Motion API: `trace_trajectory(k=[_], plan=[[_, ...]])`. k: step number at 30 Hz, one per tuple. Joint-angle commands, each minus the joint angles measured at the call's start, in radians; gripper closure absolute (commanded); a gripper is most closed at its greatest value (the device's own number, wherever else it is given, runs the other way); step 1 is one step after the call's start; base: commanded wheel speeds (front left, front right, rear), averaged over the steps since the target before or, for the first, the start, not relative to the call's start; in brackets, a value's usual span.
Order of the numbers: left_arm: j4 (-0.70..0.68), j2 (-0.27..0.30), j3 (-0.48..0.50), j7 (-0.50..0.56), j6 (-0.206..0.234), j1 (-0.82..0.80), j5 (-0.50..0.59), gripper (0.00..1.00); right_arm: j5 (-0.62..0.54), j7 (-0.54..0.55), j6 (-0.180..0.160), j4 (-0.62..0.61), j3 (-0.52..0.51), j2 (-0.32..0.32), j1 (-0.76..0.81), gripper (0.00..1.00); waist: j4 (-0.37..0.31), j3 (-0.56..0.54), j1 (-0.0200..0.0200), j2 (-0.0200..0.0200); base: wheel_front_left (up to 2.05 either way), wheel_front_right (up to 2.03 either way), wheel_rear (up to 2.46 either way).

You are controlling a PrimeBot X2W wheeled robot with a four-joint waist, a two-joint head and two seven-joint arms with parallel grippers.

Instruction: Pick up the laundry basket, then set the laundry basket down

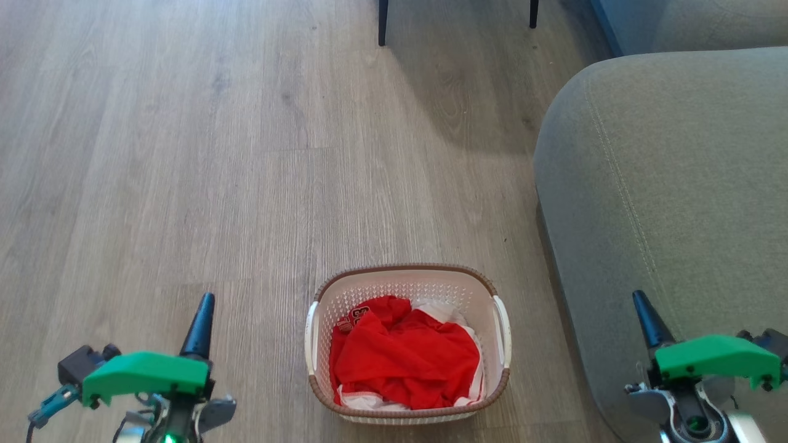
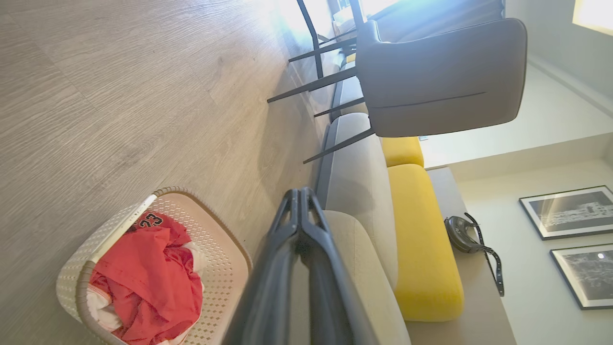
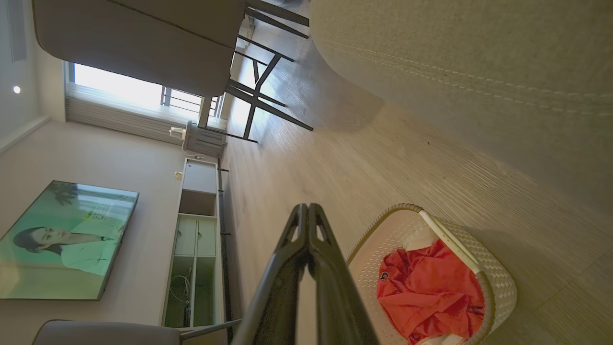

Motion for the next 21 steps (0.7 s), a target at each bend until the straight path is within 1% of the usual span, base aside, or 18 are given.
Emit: trace_trajectory(k=[1, 21], plan=[[-0.025, 0.018, 0.038, 0.008, -0.008, -0.065, -0.028, 1.00, 0.029, 0.010, 0.005, -0.029, 0.006, -0.014, -0.057, 1.00, 0.000, -0.001, 0.0000, 0.0000, 0.00, 0.00, 0.00], [-0.009, 0.016, 0.103, 0.069, -0.047, -0.085, -0.244, 1.00, 0.238, 0.070, 0.007, -0.011, -0.036, -0.012, -0.071, 1.00, -0.003, -0.009, 0.0000, 0.0000, 0.00, 0.00, 0.00]])
